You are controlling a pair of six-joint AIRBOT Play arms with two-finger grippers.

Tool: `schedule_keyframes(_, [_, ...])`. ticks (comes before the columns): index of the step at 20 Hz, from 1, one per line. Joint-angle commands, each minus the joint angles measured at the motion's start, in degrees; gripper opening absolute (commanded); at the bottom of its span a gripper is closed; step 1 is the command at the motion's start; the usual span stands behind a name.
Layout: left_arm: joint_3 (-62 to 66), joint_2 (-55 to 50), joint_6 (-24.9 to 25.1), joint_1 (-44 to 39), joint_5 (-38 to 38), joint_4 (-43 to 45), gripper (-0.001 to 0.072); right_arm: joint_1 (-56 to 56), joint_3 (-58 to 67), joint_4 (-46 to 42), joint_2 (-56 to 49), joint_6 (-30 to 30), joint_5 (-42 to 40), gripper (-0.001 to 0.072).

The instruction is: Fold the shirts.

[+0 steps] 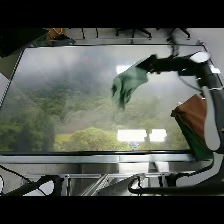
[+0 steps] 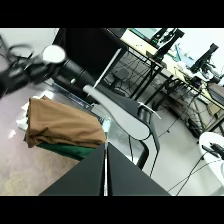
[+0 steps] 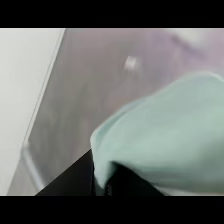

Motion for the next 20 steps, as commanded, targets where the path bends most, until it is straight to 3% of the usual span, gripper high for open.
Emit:
schedule_keyframes(1, [-0.02,0.02,0.07,-0.04,0.0,0.02,0.0013,-12.35,9.14,-8.11,3.43,13.18,1.22,0.0016])
schedule_keyframes(4, [-0.02,0.02,0.11,-0.04,0.0,0.04,0.0014,-23.15,13.05,-13.07,3.8,22.14,9.18,0.0016])
schedule_keyframes(7, [-0.02,0.02,1.22,-0.04,0.04,0.04,0.0014,-32.3,13.03,-13.99,4.15,26.62,21.03,0.0016])
schedule_keyframes(11, [-0.02,0.02,1.84,-0.04,0.04,0.04,0.0014,-38.82,13.03,-25.09,8.63,33.33,33.07,0.0016])
schedule_keyframes(15, [-0.02,0.02,2.73,-0.04,-0.09,0.07,0.0014,-42.75,9.81,-35.36,15.15,39.87,34.32,0.0017])
schedule_keyframes(20, [-0.02,-1.66,3.32,-1.31,-3.37,0.02,0.0014,-42.77,1.92,-45.7,22.25,41.24,34.29,0.0017])
